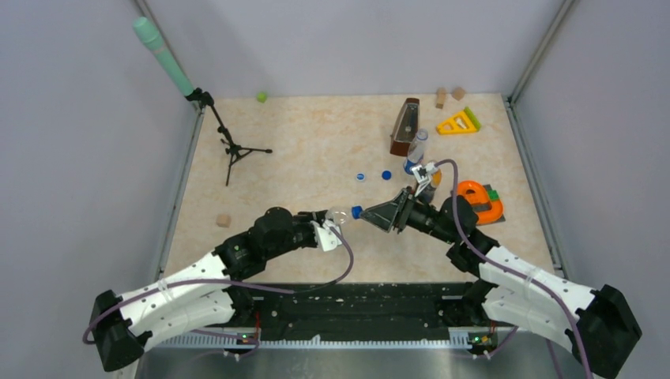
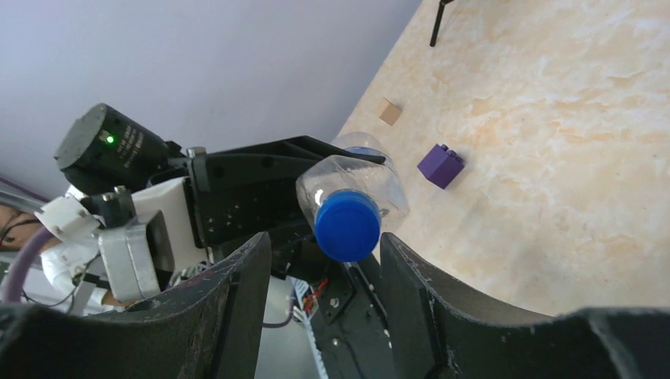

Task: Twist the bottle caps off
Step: Unscrew the bottle cap from the plastic bottle.

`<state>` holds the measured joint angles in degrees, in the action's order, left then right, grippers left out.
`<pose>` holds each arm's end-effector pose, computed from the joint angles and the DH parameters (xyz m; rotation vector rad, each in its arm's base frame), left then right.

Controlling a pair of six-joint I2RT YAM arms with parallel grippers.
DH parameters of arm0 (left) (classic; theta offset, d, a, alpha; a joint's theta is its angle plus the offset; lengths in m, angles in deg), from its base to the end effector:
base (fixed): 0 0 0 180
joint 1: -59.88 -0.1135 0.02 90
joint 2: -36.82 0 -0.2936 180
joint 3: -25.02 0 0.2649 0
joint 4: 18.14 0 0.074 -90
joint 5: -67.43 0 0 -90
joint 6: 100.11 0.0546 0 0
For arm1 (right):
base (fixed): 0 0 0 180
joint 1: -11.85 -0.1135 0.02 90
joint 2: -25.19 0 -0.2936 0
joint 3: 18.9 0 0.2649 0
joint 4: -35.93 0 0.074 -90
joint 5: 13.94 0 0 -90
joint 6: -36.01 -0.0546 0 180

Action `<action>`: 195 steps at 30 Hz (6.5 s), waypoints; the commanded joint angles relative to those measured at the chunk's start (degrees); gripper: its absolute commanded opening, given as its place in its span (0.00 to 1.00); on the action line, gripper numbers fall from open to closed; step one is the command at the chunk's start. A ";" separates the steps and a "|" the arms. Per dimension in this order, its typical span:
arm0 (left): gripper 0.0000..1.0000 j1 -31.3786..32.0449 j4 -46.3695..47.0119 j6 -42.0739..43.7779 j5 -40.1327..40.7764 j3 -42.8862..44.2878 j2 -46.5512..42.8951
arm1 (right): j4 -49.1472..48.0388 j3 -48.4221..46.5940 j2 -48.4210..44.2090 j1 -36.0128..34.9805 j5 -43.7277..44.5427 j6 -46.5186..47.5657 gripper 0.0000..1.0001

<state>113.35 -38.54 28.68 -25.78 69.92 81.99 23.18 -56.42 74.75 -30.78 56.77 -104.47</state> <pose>0.1155 -0.1610 0.2751 1.4225 1.3154 -0.2250 0.1453 0.1583 0.2833 -0.1811 1.7717 1.4953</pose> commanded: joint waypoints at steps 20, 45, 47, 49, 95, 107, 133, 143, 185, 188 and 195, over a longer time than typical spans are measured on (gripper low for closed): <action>0.00 1.98 6.74 0.76 1.89 -1.78 0.09 | -7.11 -0.65 4.76 -0.17 1.94 -4.19 0.46; 0.00 -0.84 -5.70 -11.55 -14.22 7.33 3.12 | -3.59 0.11 1.97 -0.21 -11.52 15.11 0.00; 0.00 -2.49 -7.07 -11.86 -18.47 8.24 3.33 | -2.61 0.56 1.06 -0.27 -13.99 18.06 0.00; 0.00 -4.78 -8.97 -11.90 -24.41 9.42 3.63 | -0.59 0.63 -0.04 -0.26 -15.94 21.45 0.00; 0.00 2.69 6.00 -0.10 5.36 -0.86 -1.19 | 6.75 -7.13 0.73 -0.35 -2.29 4.53 0.57; 0.00 3.56 4.71 0.03 4.51 0.30 -0.86 | 5.22 -7.41 3.24 -0.35 -3.70 3.43 0.46; 0.00 3.56 0.72 -7.90 -4.54 3.30 -0.44 | 3.47 -5.06 1.96 -0.35 -10.10 12.99 0.00; 0.00 -1.49 -6.97 -12.73 -28.50 7.74 2.30 | 1.18 1.22 -2.95 -0.35 -15.94 21.90 0.00; 0.00 2.03 3.28 -4.58 0.11 1.01 -1.32 | 0.45 -2.91 -5.04 -0.79 -2.76 4.79 0.59; 0.00 2.14 3.79 -2.92 -0.35 0.74 -1.76 | 2.10 -3.21 -4.73 -0.81 -2.03 4.87 0.58; 0.00 2.11 3.79 -1.15 -3.11 0.92 -1.91 | 1.83 -3.70 -3.10 -0.76 -2.65 4.69 0.53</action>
<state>115.19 -38.06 25.86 -27.66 70.56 80.59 27.57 -57.36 71.21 -31.15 53.97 -98.63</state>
